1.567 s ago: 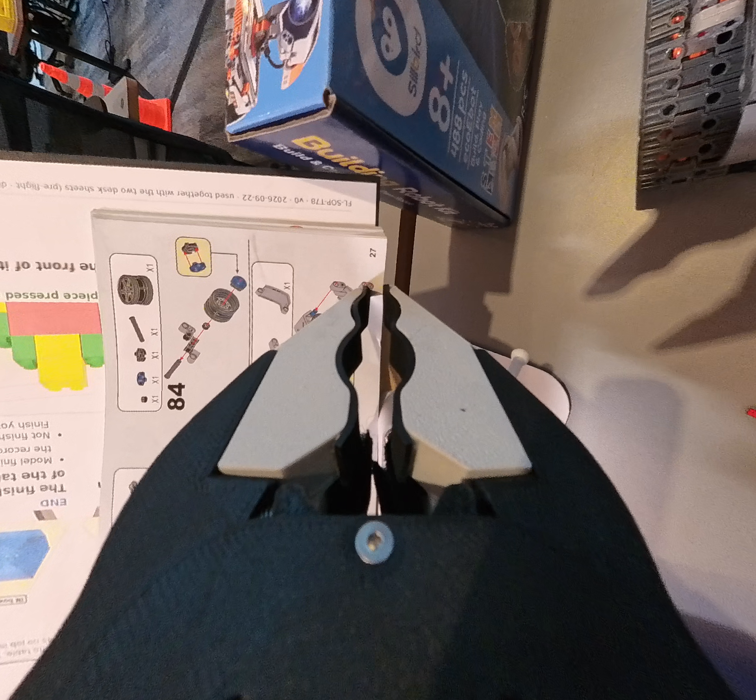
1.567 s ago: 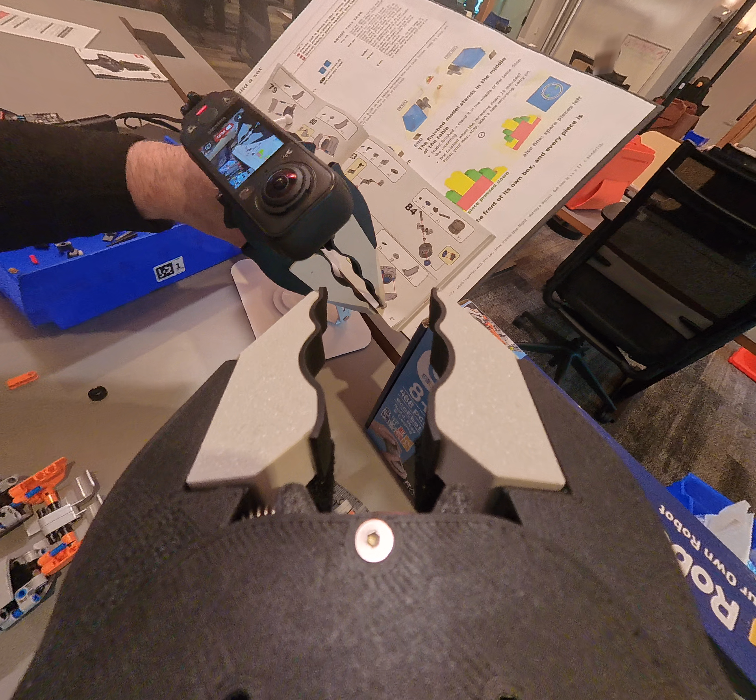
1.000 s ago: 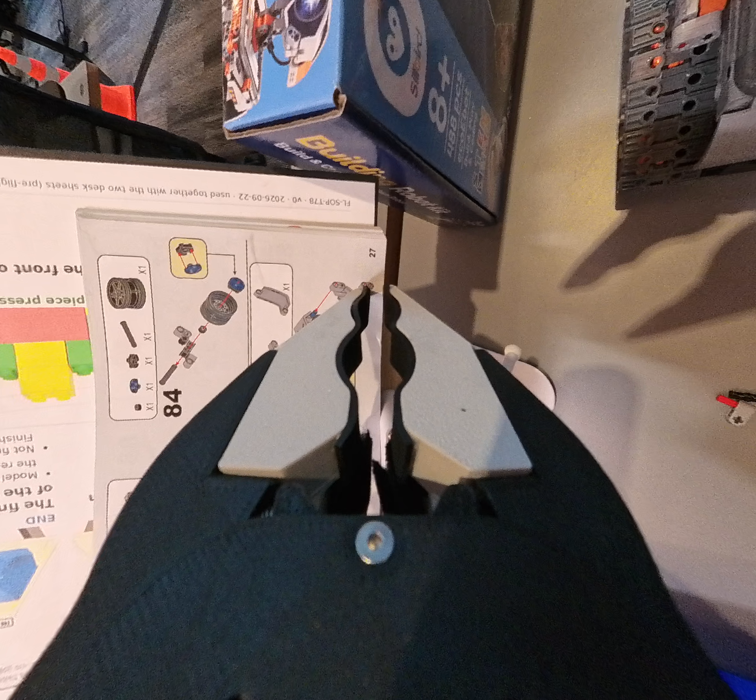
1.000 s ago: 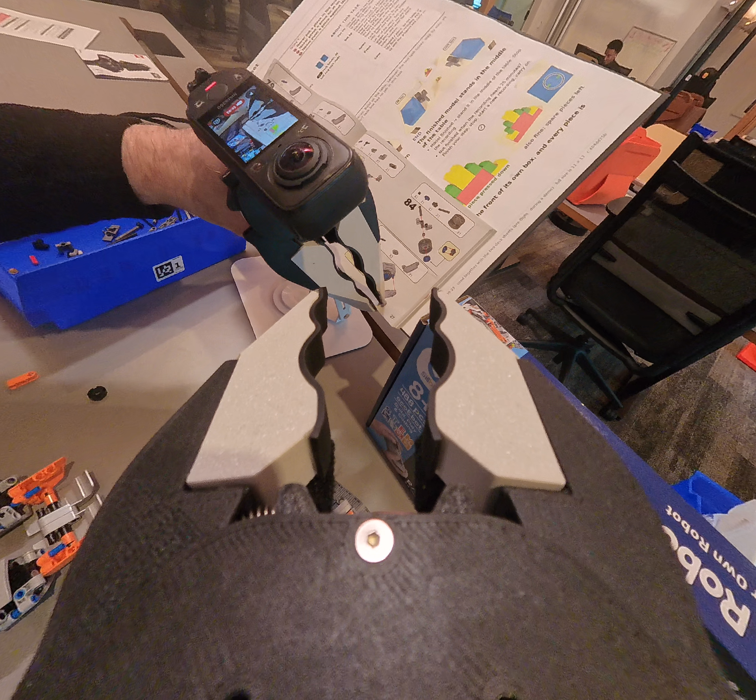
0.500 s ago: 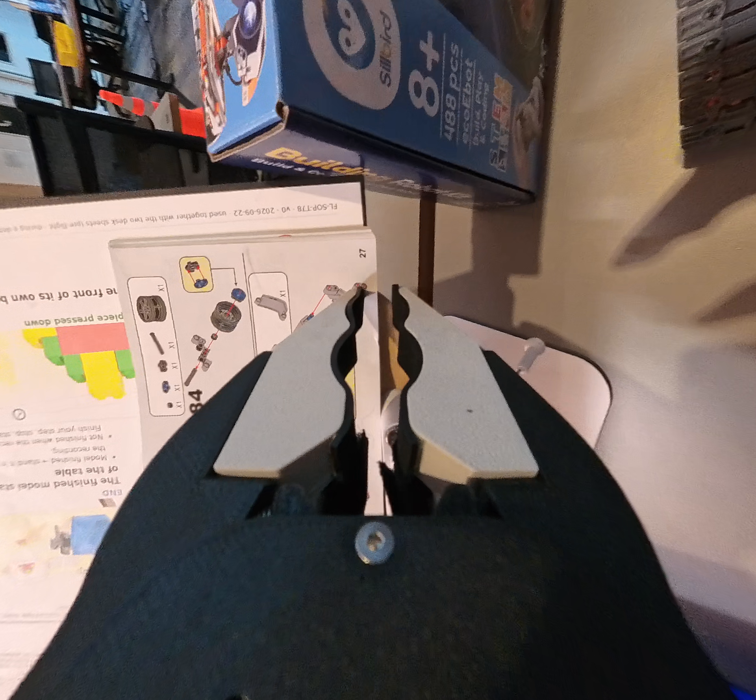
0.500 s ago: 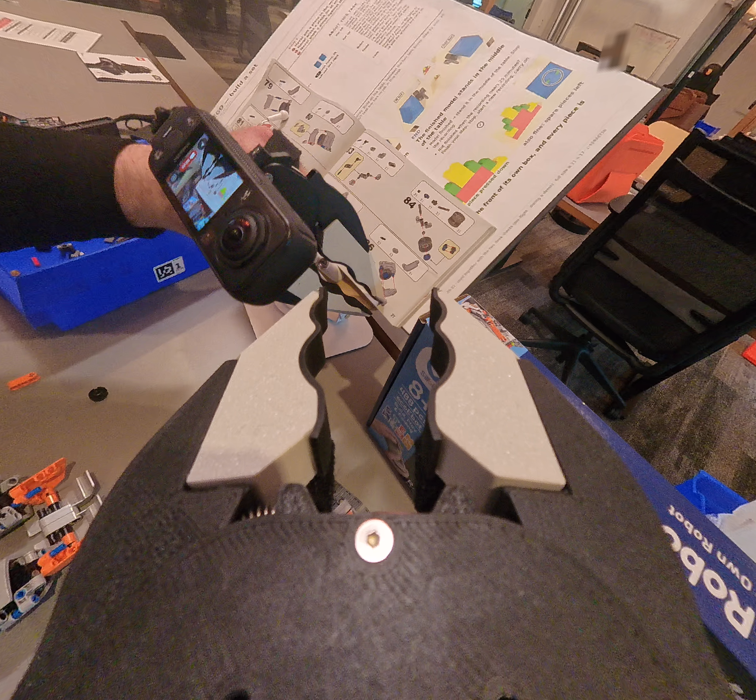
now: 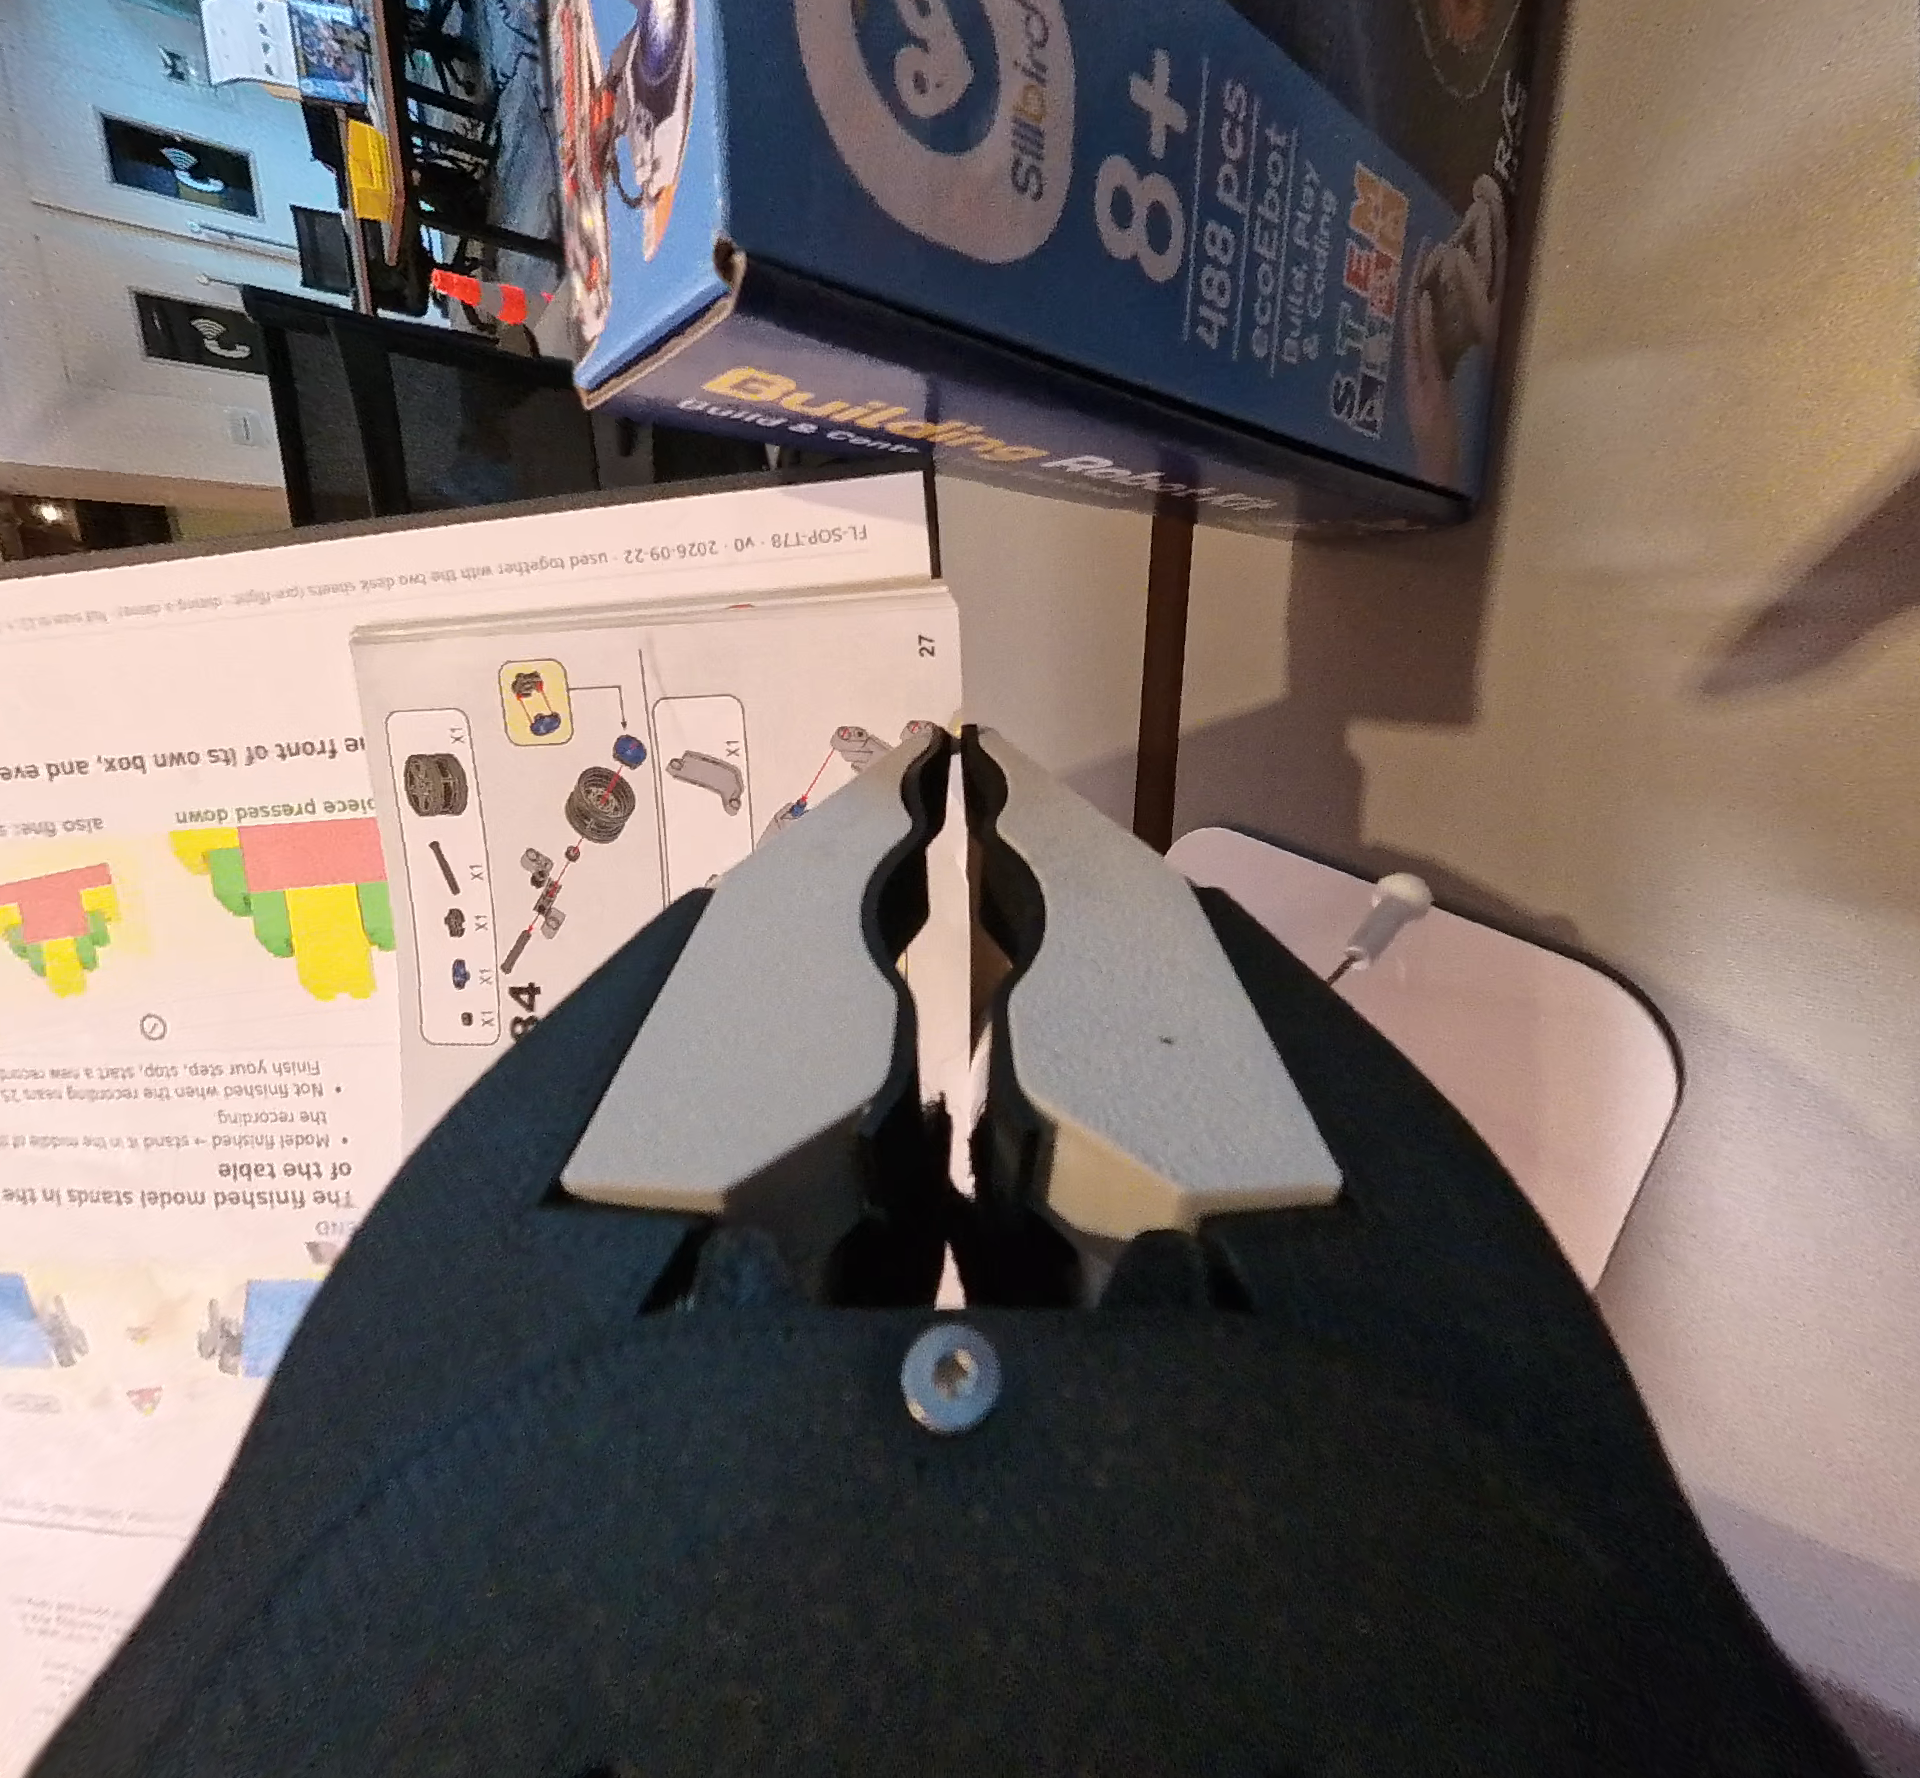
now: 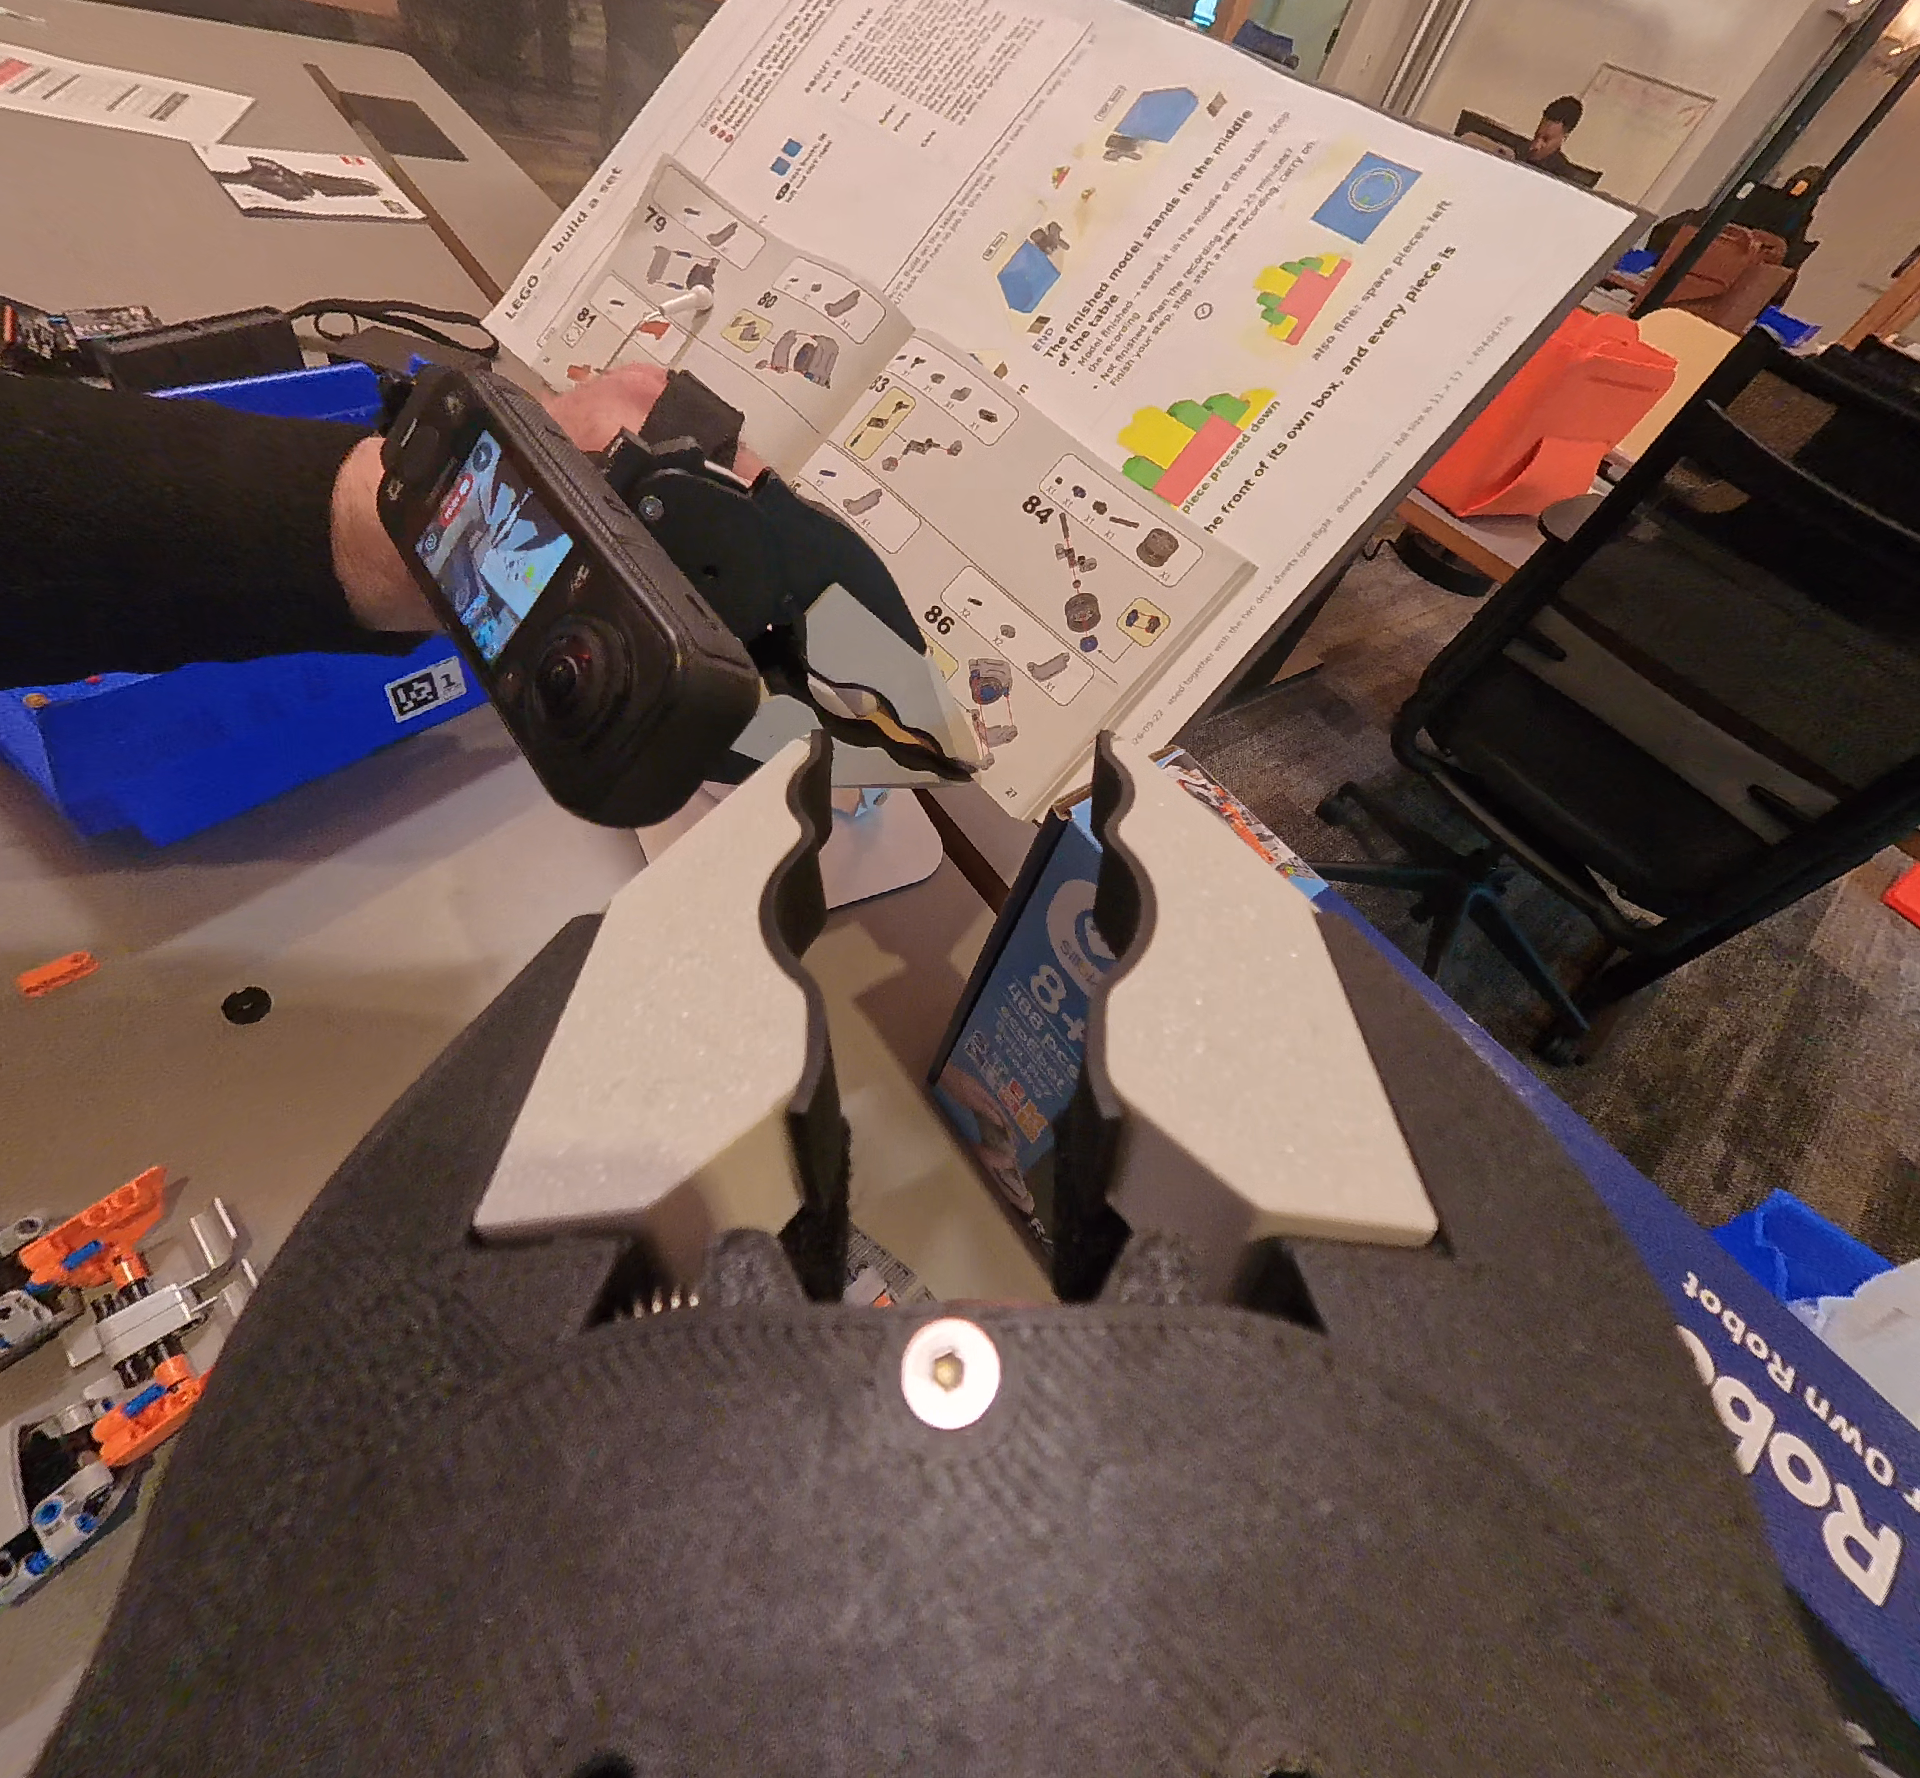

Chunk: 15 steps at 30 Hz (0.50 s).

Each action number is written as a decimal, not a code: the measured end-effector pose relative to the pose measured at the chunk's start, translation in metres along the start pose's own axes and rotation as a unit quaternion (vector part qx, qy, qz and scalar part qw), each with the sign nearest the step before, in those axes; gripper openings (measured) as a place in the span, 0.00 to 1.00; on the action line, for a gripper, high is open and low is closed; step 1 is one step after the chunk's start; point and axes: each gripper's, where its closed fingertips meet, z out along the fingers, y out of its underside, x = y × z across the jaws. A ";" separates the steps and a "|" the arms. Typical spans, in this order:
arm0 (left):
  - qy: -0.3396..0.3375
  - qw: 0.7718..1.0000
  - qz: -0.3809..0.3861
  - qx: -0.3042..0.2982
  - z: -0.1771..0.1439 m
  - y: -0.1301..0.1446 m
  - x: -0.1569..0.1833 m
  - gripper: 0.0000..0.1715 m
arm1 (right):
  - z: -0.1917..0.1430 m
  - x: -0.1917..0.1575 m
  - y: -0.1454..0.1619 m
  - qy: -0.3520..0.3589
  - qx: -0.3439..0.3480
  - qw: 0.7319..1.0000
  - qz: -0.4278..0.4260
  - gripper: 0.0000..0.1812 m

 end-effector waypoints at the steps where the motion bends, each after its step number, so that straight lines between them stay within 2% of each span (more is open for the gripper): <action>1: 0.004 1.000 -0.006 0.003 0.000 0.000 0.000 0.00 | 0.000 0.000 0.000 0.000 0.000 1.000 0.000 0.27; 9: 0.057 0.995 -0.078 0.027 0.000 -0.001 0.000 0.00 | 0.000 0.001 0.001 0.000 -0.001 1.000 0.001 0.27; 15: 0.065 0.991 -0.108 0.043 0.000 -0.002 0.000 0.00 | -0.001 0.002 0.001 0.000 0.000 1.000 0.002 0.27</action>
